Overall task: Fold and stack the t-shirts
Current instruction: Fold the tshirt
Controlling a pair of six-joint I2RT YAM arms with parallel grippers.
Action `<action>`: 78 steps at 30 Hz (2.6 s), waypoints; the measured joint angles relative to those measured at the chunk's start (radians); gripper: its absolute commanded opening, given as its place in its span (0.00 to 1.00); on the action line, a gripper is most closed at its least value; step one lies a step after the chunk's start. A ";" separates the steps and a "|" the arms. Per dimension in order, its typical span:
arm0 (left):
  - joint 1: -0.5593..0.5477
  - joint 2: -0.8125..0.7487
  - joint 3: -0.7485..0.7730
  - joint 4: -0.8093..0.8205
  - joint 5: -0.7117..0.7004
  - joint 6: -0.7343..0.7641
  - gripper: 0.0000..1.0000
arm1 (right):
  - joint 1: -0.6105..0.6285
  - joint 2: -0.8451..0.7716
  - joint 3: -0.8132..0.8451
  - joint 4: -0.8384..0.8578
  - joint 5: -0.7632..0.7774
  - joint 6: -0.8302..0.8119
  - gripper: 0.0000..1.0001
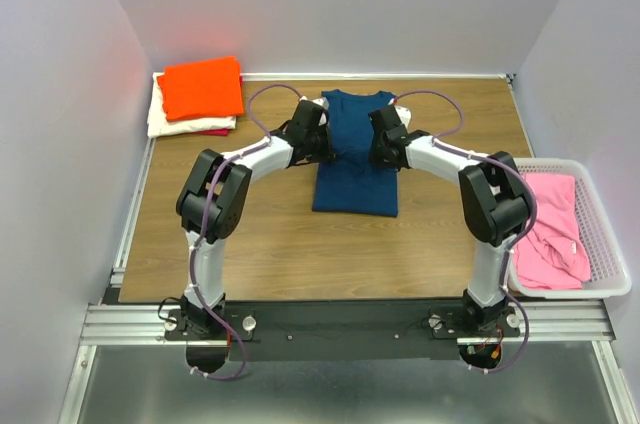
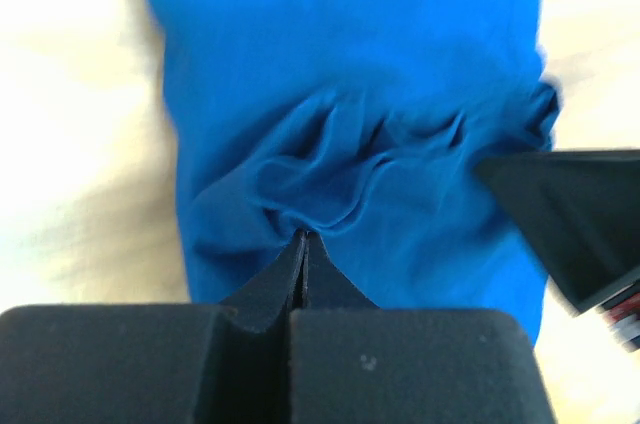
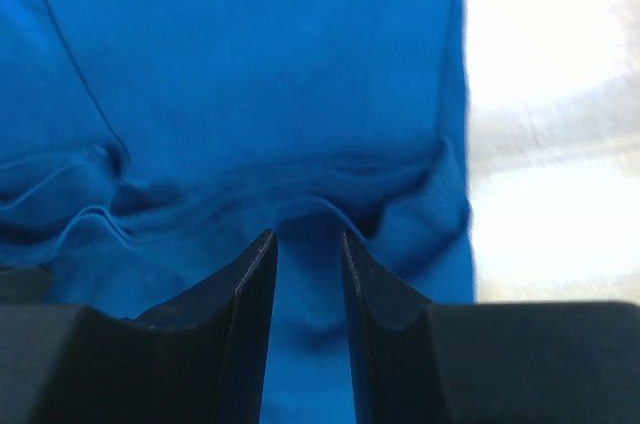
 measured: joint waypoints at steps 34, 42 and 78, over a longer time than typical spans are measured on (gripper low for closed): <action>0.077 0.122 0.118 -0.040 0.022 0.033 0.00 | -0.127 0.074 0.082 0.014 -0.017 -0.083 0.44; 0.078 0.108 0.127 -0.042 0.033 0.040 0.27 | -0.139 0.041 0.079 0.013 -0.016 -0.103 0.44; -0.303 0.011 -0.082 0.055 0.044 -0.013 0.11 | -0.138 0.013 0.008 0.011 -0.018 -0.103 0.08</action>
